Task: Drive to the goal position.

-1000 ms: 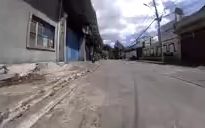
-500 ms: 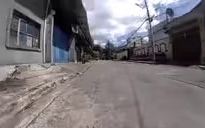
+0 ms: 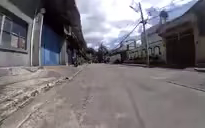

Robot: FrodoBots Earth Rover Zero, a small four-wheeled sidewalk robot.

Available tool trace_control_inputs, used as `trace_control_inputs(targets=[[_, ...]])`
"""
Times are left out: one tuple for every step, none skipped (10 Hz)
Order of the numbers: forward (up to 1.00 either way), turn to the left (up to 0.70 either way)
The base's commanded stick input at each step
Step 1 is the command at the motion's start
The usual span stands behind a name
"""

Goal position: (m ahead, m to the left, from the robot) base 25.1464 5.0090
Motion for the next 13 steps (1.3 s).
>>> trace_control_inputs(targets=[[0.85, 0.00], [0.85, 0.00], [0.85, 0.00], [0.85, 0.00], [0.85, 0.00], [0.85, 0.00], [0.85, 0.00], [0.85, 0.00], [0.85, 0.00], [0.85, 0.00], [0.85, 0.00], [0.85, 0.00], [0.85, 0.00]])
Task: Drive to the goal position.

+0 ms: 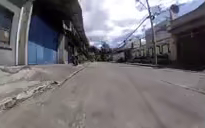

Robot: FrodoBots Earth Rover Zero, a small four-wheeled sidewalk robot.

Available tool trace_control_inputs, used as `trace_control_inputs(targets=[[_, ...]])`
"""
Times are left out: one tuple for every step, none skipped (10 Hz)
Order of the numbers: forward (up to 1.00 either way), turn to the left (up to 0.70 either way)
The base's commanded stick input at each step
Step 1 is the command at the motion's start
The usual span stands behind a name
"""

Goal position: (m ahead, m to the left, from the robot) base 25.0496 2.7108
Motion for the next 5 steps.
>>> trace_control_inputs(targets=[[0.85, 0.00], [0.85, 0.00], [0.85, 0.00], [0.85, 0.00], [0.85, 0.11]])
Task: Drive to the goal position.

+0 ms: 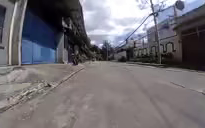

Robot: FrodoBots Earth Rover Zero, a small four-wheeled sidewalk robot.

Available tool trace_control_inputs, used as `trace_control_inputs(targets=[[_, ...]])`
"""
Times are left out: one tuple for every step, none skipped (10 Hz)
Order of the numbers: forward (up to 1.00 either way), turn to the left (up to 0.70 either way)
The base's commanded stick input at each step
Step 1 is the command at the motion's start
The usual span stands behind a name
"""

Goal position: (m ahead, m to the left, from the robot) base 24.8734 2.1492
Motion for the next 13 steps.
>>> trace_control_inputs(targets=[[0.85, 0.27], [0.85, 0.31], [0.85, 0.00], [0.85, 0.00], [0.85, 0.00], [0.85, 0.00], [0.85, 0.00], [0.85, 0.00], [0.85, 0.00], [0.85, 0.00], [0.85, 0.00], [0.85, 0.00], [0.85, 0.00]])
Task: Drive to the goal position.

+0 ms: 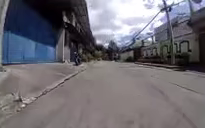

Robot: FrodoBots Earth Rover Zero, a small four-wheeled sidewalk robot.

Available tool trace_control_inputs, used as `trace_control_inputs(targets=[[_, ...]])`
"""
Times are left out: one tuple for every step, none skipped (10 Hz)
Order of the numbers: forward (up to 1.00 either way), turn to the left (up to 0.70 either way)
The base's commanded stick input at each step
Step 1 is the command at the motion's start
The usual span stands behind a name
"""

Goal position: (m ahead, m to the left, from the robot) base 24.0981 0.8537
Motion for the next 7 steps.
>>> trace_control_inputs(targets=[[0.85, 0.00], [0.85, 0.00], [0.85, 0.00], [0.85, 0.00], [0.85, 0.00], [0.85, 0.00], [0.85, 0.00]])
